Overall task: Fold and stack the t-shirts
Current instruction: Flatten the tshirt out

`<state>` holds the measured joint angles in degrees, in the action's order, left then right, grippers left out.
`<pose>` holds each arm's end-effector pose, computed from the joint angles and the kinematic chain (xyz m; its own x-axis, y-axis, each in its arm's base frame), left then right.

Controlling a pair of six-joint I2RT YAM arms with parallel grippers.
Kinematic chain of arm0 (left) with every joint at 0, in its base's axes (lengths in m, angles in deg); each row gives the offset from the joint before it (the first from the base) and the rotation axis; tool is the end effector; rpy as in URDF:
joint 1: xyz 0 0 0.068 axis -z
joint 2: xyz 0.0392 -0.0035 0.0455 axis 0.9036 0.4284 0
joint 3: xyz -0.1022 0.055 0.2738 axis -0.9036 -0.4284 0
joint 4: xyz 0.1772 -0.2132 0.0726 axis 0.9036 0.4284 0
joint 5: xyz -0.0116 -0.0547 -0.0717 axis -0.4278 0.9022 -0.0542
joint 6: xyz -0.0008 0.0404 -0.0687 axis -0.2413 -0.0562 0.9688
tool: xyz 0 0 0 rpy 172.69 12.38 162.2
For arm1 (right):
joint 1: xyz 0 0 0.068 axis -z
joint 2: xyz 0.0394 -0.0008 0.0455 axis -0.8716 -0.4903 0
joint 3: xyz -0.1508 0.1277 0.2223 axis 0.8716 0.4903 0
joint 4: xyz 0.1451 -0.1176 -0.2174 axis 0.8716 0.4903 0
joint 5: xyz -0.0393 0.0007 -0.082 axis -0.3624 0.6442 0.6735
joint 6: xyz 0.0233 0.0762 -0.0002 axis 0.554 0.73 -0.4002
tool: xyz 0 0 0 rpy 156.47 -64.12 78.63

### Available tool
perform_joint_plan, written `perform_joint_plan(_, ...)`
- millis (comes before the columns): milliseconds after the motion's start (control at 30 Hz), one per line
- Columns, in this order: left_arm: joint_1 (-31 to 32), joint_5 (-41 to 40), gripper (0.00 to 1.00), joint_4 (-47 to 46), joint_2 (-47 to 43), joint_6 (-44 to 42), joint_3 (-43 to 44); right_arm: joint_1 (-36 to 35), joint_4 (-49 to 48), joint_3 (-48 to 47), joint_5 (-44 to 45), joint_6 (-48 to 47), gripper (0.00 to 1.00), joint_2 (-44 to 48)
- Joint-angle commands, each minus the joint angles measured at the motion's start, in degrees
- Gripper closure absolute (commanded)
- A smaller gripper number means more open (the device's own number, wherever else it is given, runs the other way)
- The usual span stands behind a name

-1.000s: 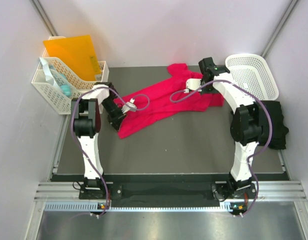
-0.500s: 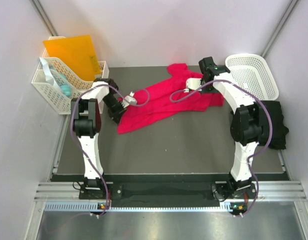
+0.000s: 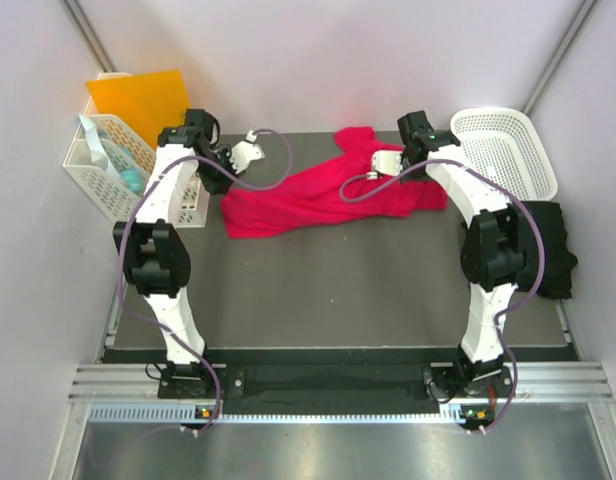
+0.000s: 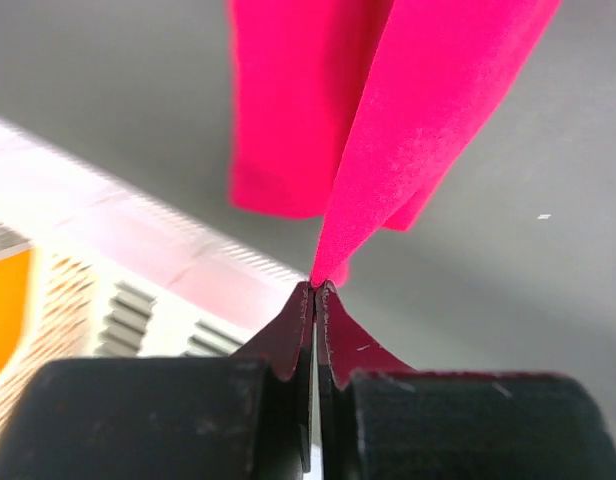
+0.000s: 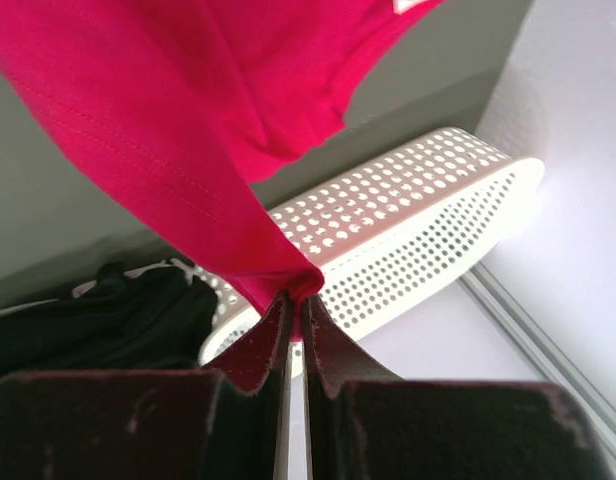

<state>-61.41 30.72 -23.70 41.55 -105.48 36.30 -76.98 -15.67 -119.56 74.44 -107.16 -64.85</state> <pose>0.4552 -0.0454 0.2982 -0.3534 0.8355 -0.4209 0.8734 0.4558 0.1716 0.4720 0.1172 0.2686 -0.0823 -0.9875 0.1346 -0.8537 0.0002 -0.5207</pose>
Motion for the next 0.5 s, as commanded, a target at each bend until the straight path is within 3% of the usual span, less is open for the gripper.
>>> perform_joint_plan(0, 0.12, -4.74, 1.00, -8.62, -5.73, -0.56, -0.35, -0.19, -7.98, -3.16, 3.53, -0.78, 1.00, 1.40)
perform_joint_plan(233, 0.12, -13.89, 1.00, -22.41, -9.61, 0.66, -6.14, 1.13, -22.30, -2.64, 7.22, -2.01, 1.00, 4.64)
perform_joint_plan(467, 0.12, -22.59, 1.00, -38.05, -13.30, 2.07, -11.69, 2.54, -48.46, 5.53, 8.10, -5.61, 1.00, 10.98)
